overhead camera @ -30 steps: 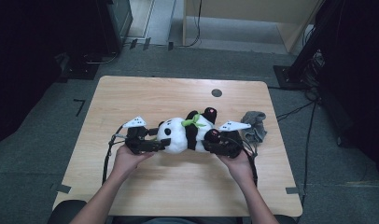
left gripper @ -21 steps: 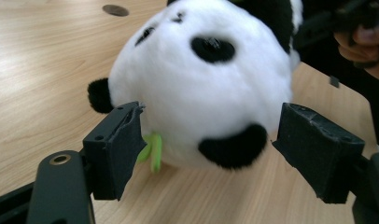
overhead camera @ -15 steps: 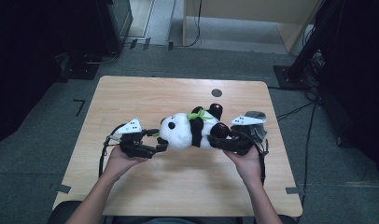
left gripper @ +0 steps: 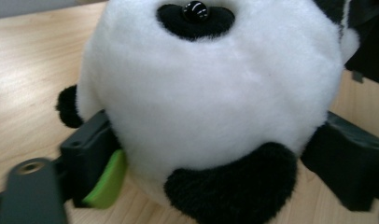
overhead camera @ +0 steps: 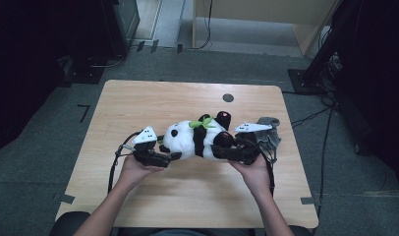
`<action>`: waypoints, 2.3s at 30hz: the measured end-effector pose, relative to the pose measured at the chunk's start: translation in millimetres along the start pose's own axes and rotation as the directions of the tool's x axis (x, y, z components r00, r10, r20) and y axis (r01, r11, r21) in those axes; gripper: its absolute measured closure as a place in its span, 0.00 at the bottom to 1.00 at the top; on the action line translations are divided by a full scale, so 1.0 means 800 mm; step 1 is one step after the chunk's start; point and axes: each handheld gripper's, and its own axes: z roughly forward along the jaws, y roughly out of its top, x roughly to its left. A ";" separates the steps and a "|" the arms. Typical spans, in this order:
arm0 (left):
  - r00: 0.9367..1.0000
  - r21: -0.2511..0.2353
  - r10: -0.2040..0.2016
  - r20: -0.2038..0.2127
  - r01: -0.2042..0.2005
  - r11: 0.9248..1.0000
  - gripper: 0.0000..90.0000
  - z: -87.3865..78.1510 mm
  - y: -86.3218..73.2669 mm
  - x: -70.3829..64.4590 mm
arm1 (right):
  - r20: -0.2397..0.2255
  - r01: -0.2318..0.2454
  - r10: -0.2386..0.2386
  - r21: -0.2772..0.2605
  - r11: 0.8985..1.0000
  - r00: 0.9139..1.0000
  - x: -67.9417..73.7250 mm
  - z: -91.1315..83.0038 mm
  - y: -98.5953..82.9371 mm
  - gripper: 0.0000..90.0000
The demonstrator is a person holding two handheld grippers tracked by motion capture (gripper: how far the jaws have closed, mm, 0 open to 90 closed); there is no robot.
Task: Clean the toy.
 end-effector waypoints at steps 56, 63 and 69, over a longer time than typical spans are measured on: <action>0.996 -0.021 -0.076 0.043 0.077 0.997 0.27 -0.034 0.018 0.006 | 0.031 0.199 -0.197 -0.061 0.978 0.980 -0.022 0.017 -0.023 0.45; 0.999 -0.052 0.009 0.033 -0.007 0.999 0.33 -0.038 0.008 0.009 | 0.028 0.100 -0.097 -0.105 0.989 0.995 -0.041 -0.004 -0.024 0.46; 0.999 -0.024 0.019 0.044 -0.018 1.000 0.32 -0.029 0.004 0.009 | 0.000 0.061 -0.061 -0.112 0.992 0.998 -0.044 -0.015 -0.024 0.46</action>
